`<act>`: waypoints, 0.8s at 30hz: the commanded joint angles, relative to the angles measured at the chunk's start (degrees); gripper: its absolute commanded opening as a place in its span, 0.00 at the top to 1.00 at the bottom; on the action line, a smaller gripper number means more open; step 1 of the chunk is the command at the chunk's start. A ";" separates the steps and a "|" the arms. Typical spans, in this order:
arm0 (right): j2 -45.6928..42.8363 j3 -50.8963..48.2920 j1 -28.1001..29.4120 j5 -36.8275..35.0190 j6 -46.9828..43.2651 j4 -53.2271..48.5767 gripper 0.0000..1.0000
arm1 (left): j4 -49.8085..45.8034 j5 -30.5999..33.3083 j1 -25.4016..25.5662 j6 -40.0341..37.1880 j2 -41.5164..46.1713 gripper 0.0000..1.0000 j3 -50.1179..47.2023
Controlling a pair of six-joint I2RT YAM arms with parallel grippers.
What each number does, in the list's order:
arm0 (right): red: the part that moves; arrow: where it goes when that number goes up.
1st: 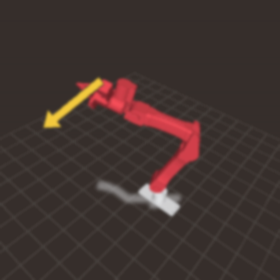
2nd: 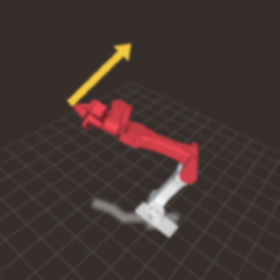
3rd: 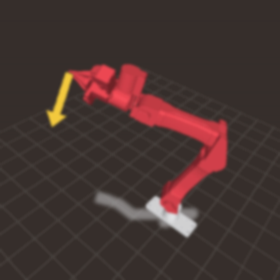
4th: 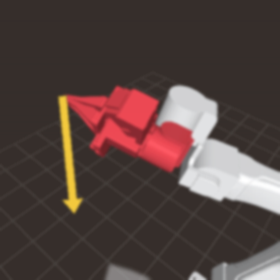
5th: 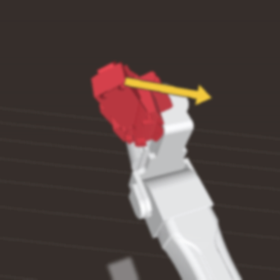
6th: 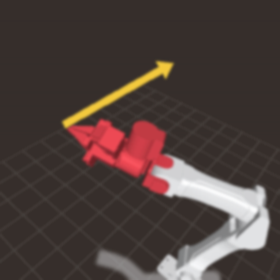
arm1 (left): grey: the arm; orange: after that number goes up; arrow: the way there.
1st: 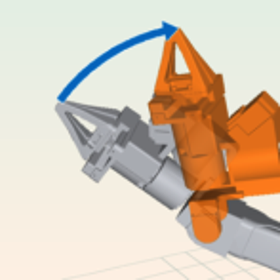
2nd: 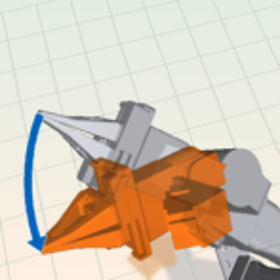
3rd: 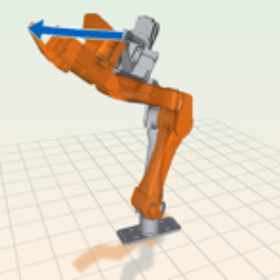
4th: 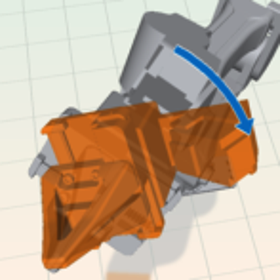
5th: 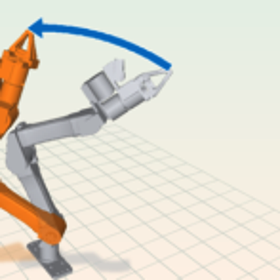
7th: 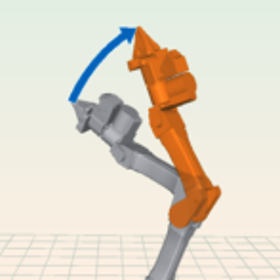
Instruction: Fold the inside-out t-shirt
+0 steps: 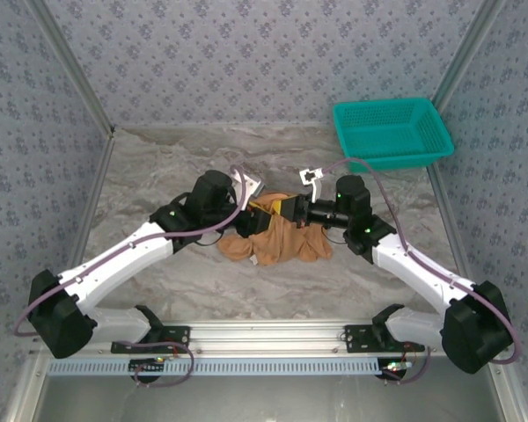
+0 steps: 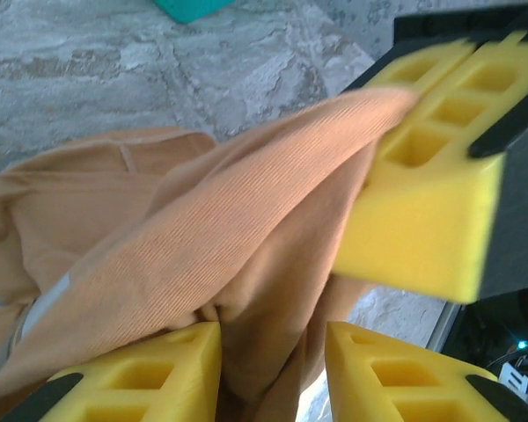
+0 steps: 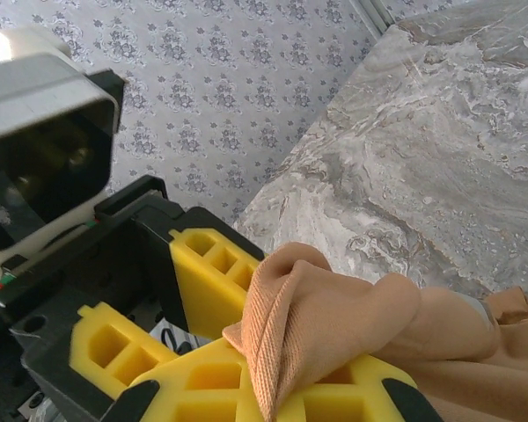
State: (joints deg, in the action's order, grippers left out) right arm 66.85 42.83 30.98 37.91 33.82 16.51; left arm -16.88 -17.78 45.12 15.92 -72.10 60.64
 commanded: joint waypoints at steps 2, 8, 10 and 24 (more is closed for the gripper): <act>-1.63 -0.58 -0.34 -0.71 -1.02 0.45 1.00 | 1.97 -1.64 -0.33 -0.58 -0.81 0.64 2.09; -2.06 -0.68 -0.38 -0.74 -1.39 -0.14 1.00 | 2.57 -1.54 -1.85 0.60 -1.42 0.77 1.97; -2.25 -0.67 -0.37 -0.91 -1.57 -0.31 1.00 | 2.98 -2.14 -2.12 0.70 -1.45 0.82 1.87; -3.51 6.54 4.63 -27.16 -17.65 -23.34 0.95 | 12.43 -15.50 -7.59 9.90 4.70 1.00 -1.52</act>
State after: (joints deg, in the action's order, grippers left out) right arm 64.47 45.60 33.30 23.57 25.12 3.18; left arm -10.37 -26.72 38.96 21.04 -70.41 59.40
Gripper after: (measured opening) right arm 0.070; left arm 0.041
